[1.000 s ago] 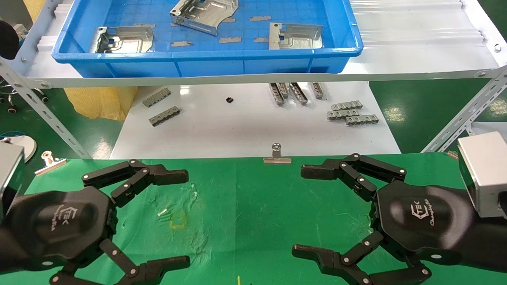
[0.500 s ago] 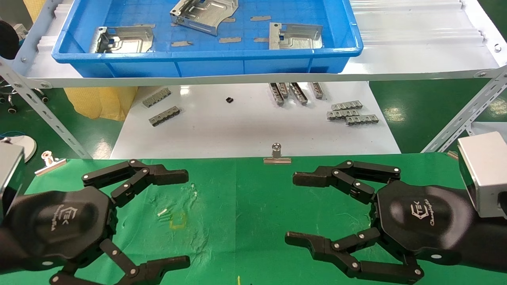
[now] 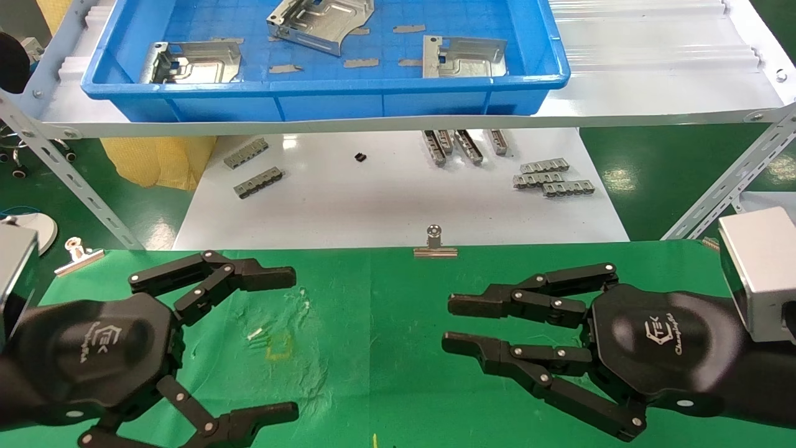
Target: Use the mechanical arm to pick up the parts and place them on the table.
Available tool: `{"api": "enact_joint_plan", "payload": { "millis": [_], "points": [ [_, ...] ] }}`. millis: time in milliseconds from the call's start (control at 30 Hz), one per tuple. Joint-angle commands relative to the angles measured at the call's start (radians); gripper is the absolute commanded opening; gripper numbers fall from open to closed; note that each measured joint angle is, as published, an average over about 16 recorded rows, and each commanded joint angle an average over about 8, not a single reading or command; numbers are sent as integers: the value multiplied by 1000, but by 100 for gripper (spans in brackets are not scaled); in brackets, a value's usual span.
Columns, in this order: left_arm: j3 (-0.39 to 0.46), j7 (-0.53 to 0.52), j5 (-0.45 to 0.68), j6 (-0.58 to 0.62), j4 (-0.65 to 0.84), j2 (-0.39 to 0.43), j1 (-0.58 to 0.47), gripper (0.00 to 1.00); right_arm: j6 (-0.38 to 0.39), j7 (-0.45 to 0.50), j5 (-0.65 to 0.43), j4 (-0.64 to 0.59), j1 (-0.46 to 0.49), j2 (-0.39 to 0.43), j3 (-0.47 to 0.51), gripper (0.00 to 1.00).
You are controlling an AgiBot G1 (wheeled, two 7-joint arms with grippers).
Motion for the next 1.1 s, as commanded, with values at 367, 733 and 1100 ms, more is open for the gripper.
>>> {"api": "enact_joint_plan", "payload": {
  "millis": [367,733,1100],
  "points": [
    [-1,-2,4,-5,2,-1,-7,100,0,0,0,0,0,0,0,0],
    [61,-84,200,-140,164,110,-331,100,0,0,0,0,0,0,0,0],
    [237,-63,575,-377,750,453,-819,100,0,0,0,0,0,0,0,0]
  ]
}}
